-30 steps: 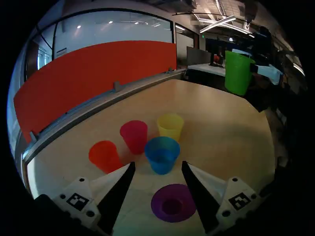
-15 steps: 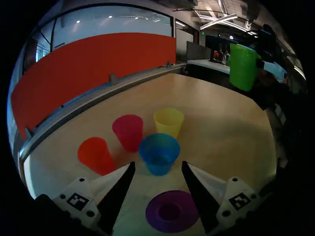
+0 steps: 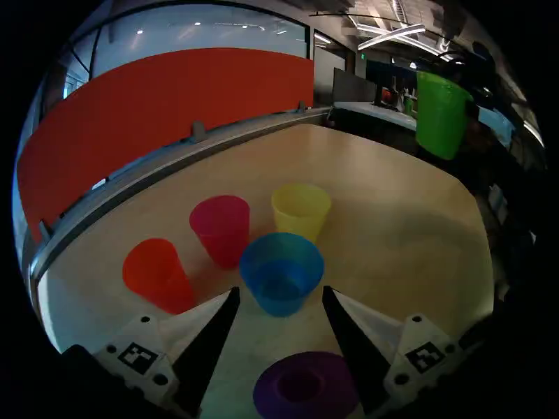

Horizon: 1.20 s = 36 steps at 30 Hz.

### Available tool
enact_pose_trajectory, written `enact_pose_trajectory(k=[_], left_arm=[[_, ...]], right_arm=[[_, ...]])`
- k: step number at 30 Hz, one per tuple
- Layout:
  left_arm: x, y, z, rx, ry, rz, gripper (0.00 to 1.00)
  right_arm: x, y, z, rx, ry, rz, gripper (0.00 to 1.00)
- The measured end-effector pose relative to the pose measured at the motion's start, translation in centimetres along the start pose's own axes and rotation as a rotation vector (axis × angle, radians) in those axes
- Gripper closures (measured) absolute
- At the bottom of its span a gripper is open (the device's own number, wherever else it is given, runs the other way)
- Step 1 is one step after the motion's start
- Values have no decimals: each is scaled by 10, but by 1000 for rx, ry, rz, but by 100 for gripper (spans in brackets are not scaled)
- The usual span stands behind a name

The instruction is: Pour water

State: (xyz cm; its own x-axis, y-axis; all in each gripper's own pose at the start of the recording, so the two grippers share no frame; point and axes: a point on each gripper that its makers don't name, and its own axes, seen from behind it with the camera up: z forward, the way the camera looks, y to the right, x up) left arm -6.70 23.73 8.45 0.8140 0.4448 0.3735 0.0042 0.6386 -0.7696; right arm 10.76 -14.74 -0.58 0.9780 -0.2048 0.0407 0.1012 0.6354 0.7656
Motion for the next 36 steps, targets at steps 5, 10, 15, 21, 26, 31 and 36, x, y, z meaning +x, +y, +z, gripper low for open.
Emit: enact_pose_trajectory(k=[5, 10, 15, 21, 26, 31, 36], left_arm=[[1, 1, 6, -1, -3, -1, 13], [1, 1, 12, 3, -5, -4, 13], [1, 0, 16, 9, -6, -3, 13], [2, 0, 21, 16, -6, -7, 13], [3, -1, 22, 22, -2, -14, 13], [4, -1, 24, 24, 2, -27, 13], [5, 0, 26, 24, 8, -50, 13]], right_arm=[[-1, 0, 1, -1, -2, 0, 6], [-2, 1, 0, -3, -4, 1, 6], [-4, 2, -1, -5, -7, 2, 6], [-4, 2, -2, -5, -7, 4, 6], [-5, 1, -2, -5, -8, 3, 6], [-6, 1, -2, -4, -9, 3, 6], [-6, 0, -1, -3, -10, 2, 6]])
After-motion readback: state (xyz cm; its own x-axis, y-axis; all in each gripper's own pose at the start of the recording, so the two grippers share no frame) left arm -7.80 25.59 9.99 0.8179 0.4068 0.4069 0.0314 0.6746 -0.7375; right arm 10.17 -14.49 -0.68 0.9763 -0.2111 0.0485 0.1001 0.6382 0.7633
